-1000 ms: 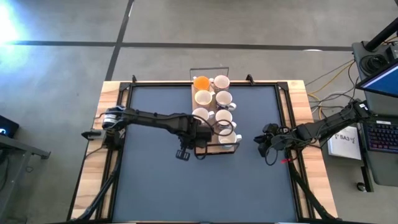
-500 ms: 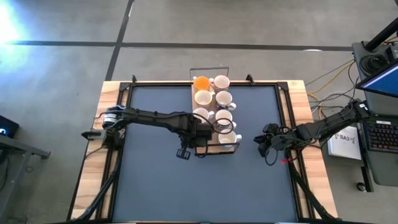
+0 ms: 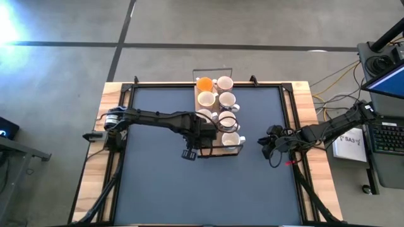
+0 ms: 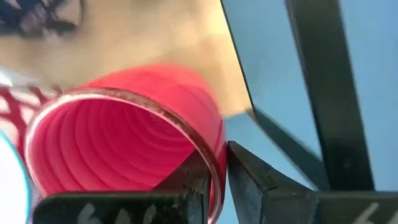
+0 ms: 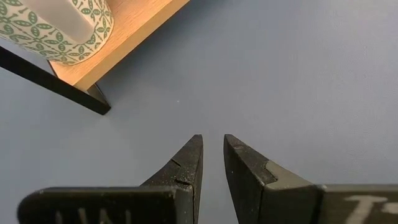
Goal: Place coffee mugs
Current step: Put the red mug on the shelf
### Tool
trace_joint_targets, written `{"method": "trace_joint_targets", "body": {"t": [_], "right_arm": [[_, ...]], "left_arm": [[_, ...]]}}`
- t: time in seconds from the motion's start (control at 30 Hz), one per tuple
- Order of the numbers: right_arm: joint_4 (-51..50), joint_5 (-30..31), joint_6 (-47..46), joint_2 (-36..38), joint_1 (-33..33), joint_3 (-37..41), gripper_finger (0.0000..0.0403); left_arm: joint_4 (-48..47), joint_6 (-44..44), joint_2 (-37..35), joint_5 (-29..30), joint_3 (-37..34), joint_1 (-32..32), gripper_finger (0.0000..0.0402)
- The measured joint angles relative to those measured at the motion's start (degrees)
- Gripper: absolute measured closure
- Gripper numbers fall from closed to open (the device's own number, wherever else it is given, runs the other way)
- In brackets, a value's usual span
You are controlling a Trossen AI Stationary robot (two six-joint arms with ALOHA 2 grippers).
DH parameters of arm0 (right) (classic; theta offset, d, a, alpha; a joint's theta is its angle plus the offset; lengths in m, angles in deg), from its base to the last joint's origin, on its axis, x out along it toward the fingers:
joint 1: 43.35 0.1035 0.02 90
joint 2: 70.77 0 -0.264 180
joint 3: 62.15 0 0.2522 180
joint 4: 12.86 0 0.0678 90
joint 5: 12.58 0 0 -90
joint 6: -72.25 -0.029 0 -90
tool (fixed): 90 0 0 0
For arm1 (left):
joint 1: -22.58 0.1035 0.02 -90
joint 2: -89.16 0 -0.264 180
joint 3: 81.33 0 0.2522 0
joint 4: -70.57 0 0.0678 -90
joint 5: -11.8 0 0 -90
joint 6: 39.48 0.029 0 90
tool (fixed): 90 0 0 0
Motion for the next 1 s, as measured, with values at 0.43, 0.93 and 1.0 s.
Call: {"method": "trace_joint_targets", "body": {"t": [0.43, 0.93, 1.0], "right_arm": [[0.0, 0.0, 0.0, 0.0, 0.0, 0.0, 0.0349], [0.0, 0.0, 0.0, 0.0, 0.0, 0.0, 0.0349], [0.0, 0.0, 0.0, 0.0, 0.0, 0.0, 0.0349]], "left_arm": [[1.6, -2.9, 0.0, -0.6, 1.2, 0.1, 0.0372], [1.8, -6.0, 0.0, -1.9, 1.2, 0.1, 0.0365], [1.9, -5.8, 0.0, -1.8, 1.2, 0.1, 0.0355]]}}
